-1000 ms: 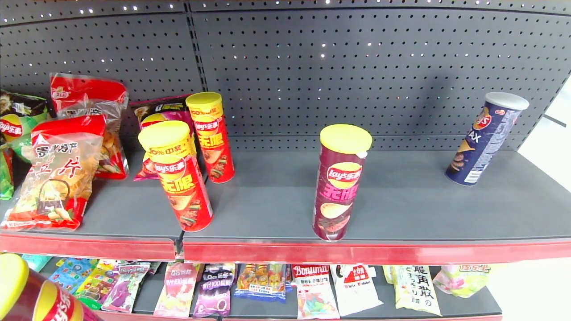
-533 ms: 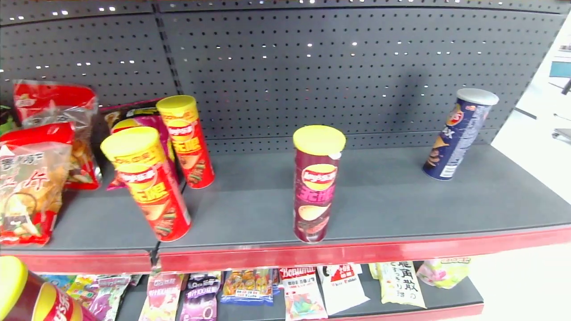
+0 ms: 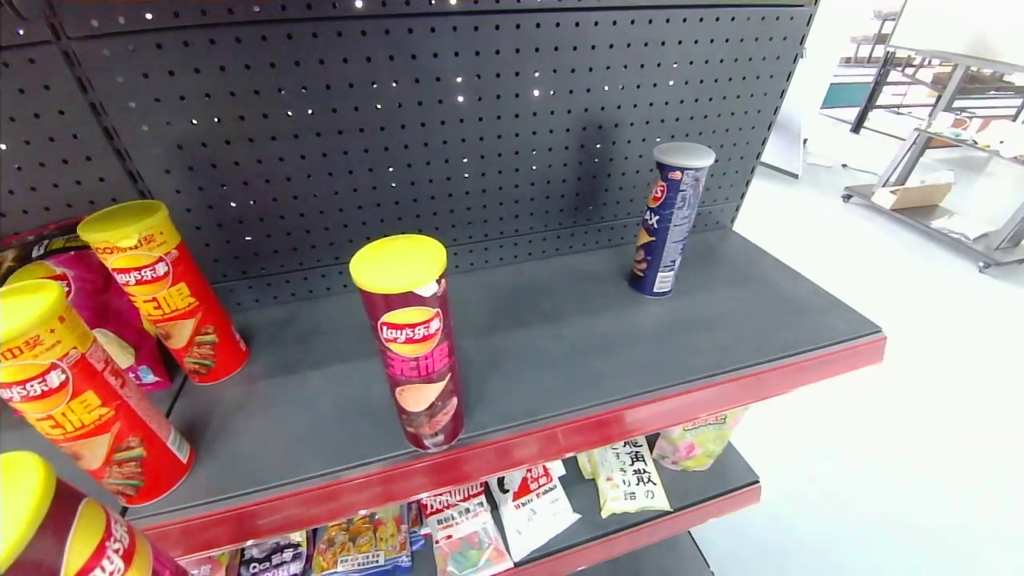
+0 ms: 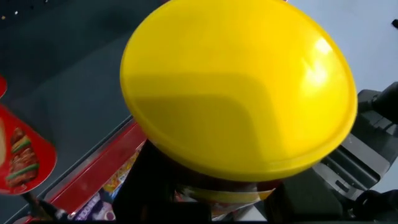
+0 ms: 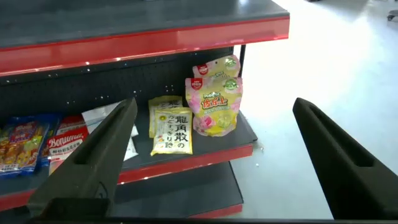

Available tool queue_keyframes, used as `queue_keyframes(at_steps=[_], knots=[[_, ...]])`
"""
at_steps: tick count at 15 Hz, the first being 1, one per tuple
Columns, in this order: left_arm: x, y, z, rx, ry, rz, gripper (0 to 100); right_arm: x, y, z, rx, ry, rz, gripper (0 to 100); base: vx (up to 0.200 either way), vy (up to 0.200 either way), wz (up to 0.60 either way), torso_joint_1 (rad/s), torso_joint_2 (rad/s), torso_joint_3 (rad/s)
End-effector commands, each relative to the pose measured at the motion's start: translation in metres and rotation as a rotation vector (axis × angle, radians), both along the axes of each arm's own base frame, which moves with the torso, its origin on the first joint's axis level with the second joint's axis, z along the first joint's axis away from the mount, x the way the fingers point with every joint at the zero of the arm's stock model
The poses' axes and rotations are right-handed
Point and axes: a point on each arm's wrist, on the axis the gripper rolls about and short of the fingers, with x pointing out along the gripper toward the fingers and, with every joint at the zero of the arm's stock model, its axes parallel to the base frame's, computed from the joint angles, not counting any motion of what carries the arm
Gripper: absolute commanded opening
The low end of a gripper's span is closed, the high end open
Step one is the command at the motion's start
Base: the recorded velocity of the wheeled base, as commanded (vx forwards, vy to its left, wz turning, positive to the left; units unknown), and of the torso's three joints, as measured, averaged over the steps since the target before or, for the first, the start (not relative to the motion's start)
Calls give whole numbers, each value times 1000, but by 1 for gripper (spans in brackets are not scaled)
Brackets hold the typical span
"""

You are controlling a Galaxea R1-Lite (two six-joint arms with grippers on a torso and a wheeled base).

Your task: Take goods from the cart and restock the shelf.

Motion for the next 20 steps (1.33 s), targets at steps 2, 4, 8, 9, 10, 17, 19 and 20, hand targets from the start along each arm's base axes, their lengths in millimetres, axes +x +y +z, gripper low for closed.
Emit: queue_keyframes(at_steps=[2, 4, 8, 9, 10, 17, 19, 20], knots=[[7, -1, 5, 6, 16, 11, 0, 0, 0, 0, 2, 2, 1, 100, 0, 0, 0, 0, 0, 0], [15, -2, 14, 11, 14, 24, 0, 0, 0, 0, 3, 3, 1, 100, 0, 0, 0, 0, 0, 0], [35, -5, 23, 33, 28, 74, 0, 0, 0, 0, 8, 3, -2, 100, 0, 0, 0, 0, 0, 0], [51, -8, 26, 32, 16, 77, 0, 0, 0, 0, 8, 3, -1, 100, 0, 0, 0, 0, 0, 0], [60, -10, 29, 33, 7, 76, 0, 0, 0, -1, 8, 5, -2, 100, 0, 0, 0, 0, 0, 0], [134, -23, 36, 44, 3, 103, 0, 0, 0, 0, 8, 3, -1, 100, 0, 0, 0, 0, 0, 0], [163, -28, 35, 51, 7, 120, 0, 0, 0, 0, 8, 3, -1, 100, 0, 0, 0, 0, 0, 0], [175, -31, 35, 51, 1, 126, 0, 0, 0, 0, 8, 3, -2, 100, 0, 0, 0, 0, 0, 0]])
